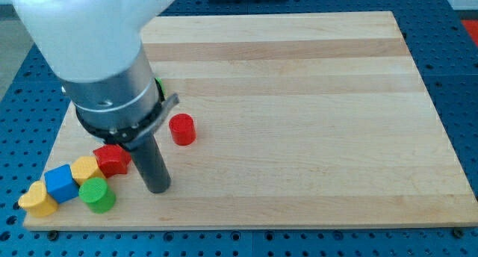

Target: Place the red circle at the right side of the green circle

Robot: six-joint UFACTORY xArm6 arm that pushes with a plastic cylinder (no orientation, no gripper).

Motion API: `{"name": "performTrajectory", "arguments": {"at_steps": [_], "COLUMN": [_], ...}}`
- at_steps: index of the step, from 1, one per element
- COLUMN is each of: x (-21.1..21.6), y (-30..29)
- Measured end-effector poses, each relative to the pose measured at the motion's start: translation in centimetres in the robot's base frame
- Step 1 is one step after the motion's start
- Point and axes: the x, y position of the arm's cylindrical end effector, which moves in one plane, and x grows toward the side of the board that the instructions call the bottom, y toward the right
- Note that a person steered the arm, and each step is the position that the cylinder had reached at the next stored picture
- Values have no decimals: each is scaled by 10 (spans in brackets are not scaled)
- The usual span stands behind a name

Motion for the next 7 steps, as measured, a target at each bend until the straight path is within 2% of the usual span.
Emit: {"name": "performTrajectory", "arguments": {"at_steps": [3, 4, 6, 7], "x": [-5, -25, -113, -129], "y": [104, 116, 103, 96]}}
